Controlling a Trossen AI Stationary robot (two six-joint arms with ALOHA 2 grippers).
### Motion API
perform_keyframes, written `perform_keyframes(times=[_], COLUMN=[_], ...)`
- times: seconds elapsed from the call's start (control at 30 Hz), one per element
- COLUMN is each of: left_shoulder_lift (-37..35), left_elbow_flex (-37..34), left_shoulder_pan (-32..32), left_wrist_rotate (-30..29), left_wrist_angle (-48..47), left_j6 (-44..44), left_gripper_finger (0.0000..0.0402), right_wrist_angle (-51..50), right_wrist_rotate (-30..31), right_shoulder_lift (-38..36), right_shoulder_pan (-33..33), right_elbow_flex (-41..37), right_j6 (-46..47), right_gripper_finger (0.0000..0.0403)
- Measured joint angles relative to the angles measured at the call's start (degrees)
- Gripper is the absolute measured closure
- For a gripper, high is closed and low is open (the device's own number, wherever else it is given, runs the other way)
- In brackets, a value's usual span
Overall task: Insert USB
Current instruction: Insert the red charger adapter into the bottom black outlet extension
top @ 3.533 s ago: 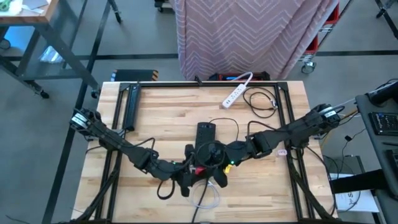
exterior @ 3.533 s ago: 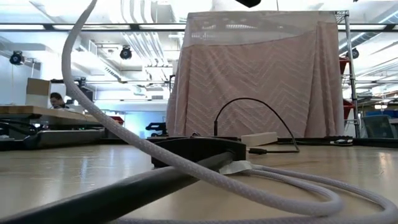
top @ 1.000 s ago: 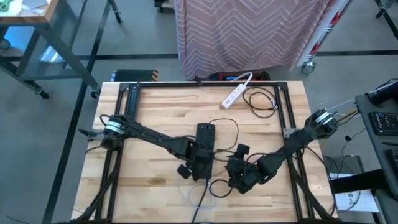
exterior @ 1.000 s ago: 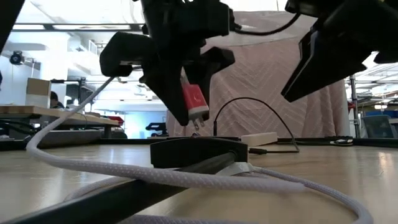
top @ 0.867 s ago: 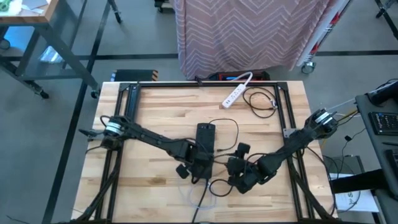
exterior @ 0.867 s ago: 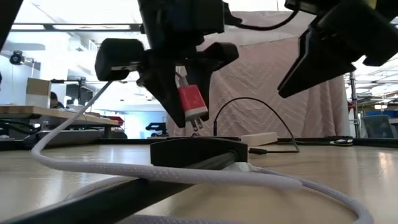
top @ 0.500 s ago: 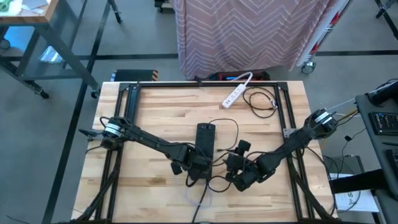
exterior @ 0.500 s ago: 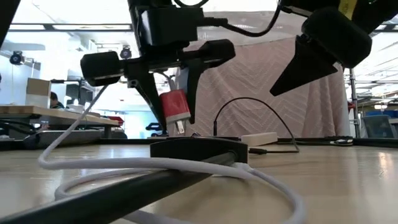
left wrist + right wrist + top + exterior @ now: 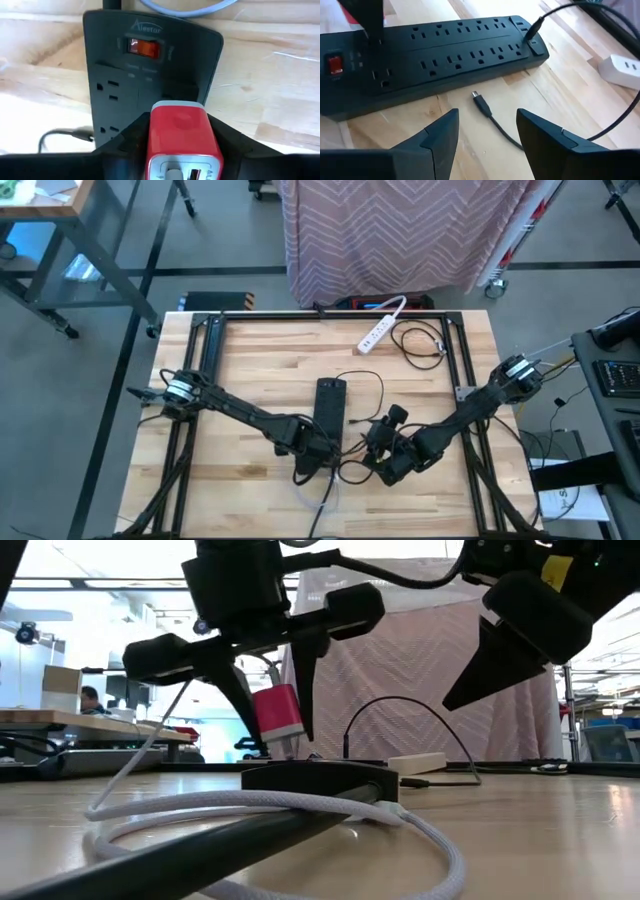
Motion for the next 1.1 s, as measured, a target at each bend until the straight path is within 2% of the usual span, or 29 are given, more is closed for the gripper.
perform_keyframes(times=[0.37, 0.67, 1.1], left_shoulder_lift=[-0.24, -0.26, -0.97], left_elbow_flex=[-2.27, -4.26, -4.51], left_shoulder_pan=[-0.24, -2.78, -3.21], left_wrist_rotate=[-2.82, -4.72, -3.9], left_wrist_angle=[2.27, 5.38, 7.64], left_j6=[3.05, 3.88, 1.5], left_gripper_finger=[0.0261, 0.0264, 0.0264], right_wrist_angle=[2.11, 2.62, 2.66], right_wrist_rotate=[-0.02, -0.02, -0.73], right_shoulder_lift=[0.0, 0.0, 0.0], right_shoulder_pan=[0.0, 0.0, 0.02], right_elbow_flex=[-0.53, -0.53, -0.53], right_j6=[0.24, 0.24, 0.98], right_gripper_finger=[0.022, 0.0226, 0.024])
